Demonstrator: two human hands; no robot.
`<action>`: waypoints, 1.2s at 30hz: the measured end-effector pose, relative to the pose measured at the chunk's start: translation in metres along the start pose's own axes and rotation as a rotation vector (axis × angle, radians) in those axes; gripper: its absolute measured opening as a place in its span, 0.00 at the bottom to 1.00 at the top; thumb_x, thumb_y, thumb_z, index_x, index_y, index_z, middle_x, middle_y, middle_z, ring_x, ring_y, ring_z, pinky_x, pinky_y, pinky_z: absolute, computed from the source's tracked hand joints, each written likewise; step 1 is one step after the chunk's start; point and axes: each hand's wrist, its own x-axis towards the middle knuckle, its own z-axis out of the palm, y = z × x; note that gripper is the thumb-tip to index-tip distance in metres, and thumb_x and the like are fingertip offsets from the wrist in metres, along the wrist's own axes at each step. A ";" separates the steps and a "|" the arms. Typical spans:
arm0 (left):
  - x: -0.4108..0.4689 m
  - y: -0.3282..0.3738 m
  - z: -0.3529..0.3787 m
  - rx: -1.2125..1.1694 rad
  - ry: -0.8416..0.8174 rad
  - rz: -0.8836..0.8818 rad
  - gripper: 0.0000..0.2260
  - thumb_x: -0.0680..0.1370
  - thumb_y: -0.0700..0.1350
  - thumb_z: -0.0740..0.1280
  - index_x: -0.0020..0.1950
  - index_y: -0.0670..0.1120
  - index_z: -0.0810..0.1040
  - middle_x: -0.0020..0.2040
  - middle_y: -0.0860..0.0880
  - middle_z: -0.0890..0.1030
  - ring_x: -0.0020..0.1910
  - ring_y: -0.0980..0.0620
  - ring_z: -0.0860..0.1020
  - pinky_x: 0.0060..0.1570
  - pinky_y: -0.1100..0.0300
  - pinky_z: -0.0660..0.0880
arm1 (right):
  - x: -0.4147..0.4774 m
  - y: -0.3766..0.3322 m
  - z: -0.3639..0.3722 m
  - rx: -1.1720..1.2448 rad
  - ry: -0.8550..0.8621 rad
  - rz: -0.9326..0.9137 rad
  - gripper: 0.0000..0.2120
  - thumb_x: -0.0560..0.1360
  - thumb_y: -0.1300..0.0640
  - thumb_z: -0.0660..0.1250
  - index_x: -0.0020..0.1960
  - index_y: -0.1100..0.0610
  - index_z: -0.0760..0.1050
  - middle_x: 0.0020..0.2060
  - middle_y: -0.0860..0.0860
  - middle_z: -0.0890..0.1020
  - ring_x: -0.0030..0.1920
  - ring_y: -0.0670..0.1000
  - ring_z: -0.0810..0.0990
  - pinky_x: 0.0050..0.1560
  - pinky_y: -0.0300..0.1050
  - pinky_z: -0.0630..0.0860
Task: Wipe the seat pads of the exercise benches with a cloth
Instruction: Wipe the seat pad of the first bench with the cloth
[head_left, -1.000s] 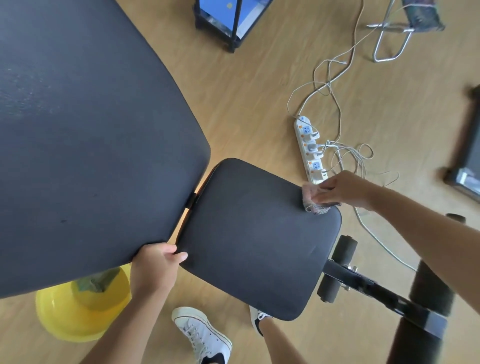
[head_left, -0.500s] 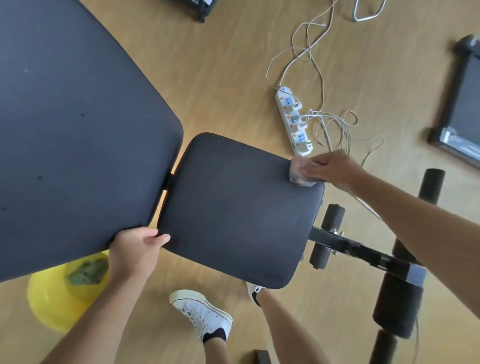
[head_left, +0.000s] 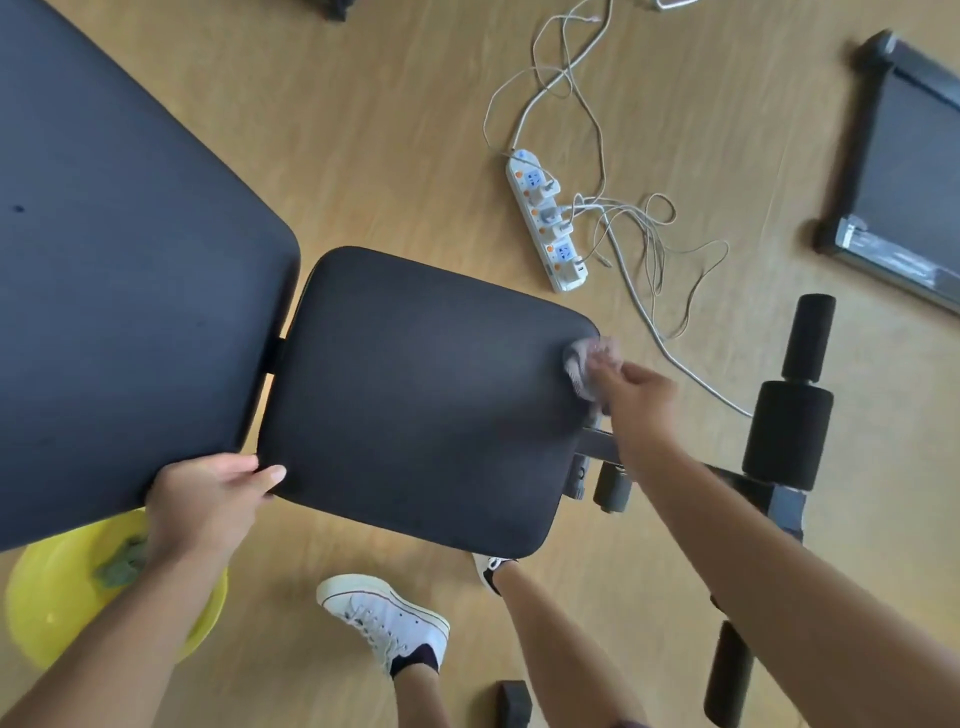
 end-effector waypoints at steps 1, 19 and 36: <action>0.000 0.001 0.000 -0.006 0.005 -0.002 0.17 0.72 0.40 0.79 0.59 0.38 0.84 0.40 0.46 0.85 0.40 0.43 0.87 0.52 0.44 0.83 | 0.016 -0.017 0.003 0.012 0.053 -0.023 0.18 0.75 0.46 0.76 0.33 0.53 0.76 0.26 0.50 0.66 0.29 0.50 0.61 0.32 0.41 0.59; 0.005 -0.003 0.003 -0.004 0.041 0.011 0.16 0.70 0.42 0.81 0.55 0.39 0.85 0.40 0.46 0.85 0.42 0.41 0.87 0.54 0.40 0.82 | 0.013 -0.027 0.005 -0.049 0.104 -0.123 0.25 0.76 0.48 0.75 0.34 0.65 0.68 0.30 0.55 0.64 0.32 0.51 0.60 0.34 0.44 0.57; -0.003 0.006 0.000 0.032 0.046 0.006 0.15 0.71 0.41 0.80 0.56 0.39 0.85 0.42 0.43 0.86 0.38 0.44 0.87 0.52 0.44 0.83 | -0.201 0.076 0.100 0.606 0.072 0.681 0.14 0.87 0.61 0.62 0.69 0.66 0.77 0.67 0.67 0.79 0.65 0.70 0.76 0.33 0.26 0.74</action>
